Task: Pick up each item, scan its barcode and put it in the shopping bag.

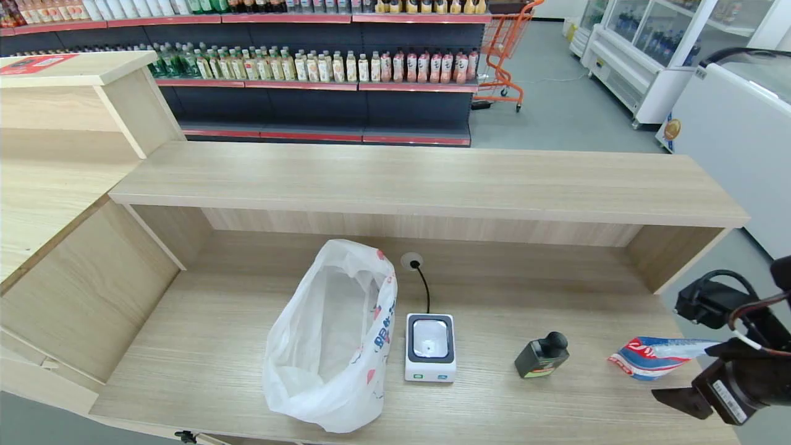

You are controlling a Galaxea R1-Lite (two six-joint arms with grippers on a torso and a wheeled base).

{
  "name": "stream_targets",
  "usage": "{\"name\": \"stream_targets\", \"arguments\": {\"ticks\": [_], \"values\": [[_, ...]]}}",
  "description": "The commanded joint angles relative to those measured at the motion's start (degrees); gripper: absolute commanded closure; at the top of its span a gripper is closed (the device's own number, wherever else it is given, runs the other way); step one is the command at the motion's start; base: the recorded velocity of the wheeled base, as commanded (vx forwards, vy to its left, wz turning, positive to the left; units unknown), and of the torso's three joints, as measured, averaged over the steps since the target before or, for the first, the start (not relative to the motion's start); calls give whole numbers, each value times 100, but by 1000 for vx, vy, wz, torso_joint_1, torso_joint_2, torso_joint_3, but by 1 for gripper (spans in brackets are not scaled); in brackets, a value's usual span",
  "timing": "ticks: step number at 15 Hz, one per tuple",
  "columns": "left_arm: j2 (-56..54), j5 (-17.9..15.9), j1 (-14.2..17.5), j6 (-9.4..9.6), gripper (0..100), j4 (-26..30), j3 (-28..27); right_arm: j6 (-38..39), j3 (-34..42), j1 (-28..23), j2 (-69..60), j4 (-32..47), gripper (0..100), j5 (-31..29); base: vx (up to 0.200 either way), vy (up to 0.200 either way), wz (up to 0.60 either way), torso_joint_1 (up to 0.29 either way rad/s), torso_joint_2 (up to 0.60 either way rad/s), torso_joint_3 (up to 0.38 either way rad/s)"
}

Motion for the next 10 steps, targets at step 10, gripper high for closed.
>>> {"name": "stream_targets", "arguments": {"ticks": [10], "values": [[-2, -1, 1, -9, 0, -1, 0, -2290, -183, -114, 2509, -1550, 0, 1905, 0, 0, 0, 0, 0, 0]]}}
